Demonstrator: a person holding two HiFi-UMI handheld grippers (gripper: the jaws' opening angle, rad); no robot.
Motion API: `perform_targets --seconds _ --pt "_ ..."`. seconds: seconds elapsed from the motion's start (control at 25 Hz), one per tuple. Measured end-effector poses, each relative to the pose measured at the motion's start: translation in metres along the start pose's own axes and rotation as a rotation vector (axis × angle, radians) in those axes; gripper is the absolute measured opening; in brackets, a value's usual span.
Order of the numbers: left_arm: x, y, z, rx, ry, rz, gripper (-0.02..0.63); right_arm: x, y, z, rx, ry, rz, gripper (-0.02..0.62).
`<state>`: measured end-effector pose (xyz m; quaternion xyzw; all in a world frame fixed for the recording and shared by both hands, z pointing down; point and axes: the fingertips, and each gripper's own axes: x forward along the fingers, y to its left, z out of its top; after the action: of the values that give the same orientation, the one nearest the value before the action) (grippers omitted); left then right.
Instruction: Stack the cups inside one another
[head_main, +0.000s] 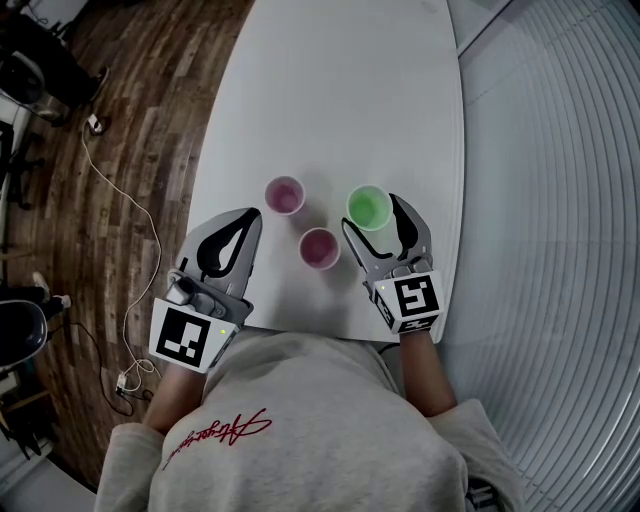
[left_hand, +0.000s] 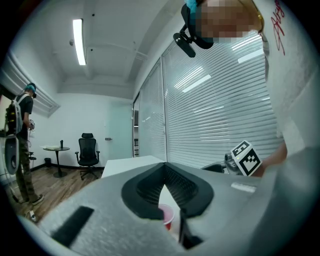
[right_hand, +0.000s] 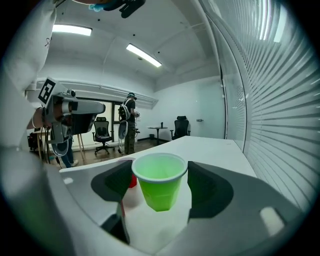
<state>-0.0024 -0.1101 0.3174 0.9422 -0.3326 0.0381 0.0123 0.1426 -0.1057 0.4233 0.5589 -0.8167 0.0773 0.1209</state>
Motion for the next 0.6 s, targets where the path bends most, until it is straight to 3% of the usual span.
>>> perform_targets --seconds 0.6 --pt "-0.003 -0.002 0.006 0.007 -0.013 -0.020 -0.006 -0.013 0.034 0.040 -0.002 -0.066 0.094 0.345"
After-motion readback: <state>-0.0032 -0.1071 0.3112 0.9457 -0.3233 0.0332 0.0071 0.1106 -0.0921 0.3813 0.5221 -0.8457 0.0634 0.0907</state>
